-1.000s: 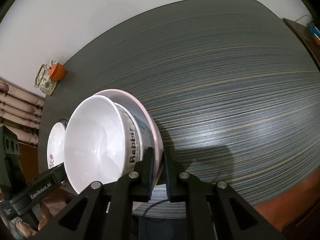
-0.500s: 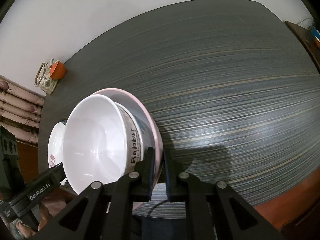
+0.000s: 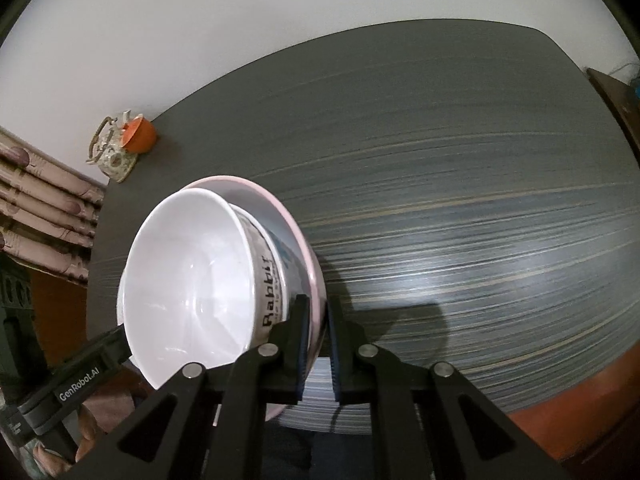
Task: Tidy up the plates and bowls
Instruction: 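Carry the nested bowl stack with both grippers over the flowered plate stack, then lower the nested bowls onto the flowered plate stack with both grippers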
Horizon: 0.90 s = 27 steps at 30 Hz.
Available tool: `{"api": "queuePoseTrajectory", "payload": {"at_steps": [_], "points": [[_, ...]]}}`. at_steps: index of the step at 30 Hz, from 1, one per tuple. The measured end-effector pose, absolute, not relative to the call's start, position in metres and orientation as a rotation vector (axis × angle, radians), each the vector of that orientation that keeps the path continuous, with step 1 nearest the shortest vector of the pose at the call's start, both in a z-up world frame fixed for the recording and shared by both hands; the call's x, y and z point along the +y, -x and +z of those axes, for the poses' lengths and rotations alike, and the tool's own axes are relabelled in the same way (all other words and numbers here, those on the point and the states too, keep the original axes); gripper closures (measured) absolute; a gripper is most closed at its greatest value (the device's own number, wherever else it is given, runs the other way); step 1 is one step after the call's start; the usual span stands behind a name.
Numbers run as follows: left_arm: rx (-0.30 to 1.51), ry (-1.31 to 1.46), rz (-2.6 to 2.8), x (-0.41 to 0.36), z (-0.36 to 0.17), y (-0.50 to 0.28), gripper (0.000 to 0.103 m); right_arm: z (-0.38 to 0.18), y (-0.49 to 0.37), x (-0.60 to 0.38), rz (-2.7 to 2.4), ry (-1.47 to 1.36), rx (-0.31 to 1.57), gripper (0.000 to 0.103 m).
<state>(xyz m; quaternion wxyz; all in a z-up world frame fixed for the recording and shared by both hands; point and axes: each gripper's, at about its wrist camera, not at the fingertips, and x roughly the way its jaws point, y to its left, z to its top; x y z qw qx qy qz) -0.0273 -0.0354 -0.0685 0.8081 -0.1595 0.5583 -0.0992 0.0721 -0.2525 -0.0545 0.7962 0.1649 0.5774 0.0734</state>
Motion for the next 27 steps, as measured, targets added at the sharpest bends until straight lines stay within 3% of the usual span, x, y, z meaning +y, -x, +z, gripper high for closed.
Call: {"api": "queuePoseTrajectory", "payload": {"at_steps": [27], "points": [[1.127, 0.452, 0.023, 0.076, -0.035, 0.057, 0.094, -0.008, -0.087, -0.128, 0.375, -0.216, 1.25, 0.094]]}}
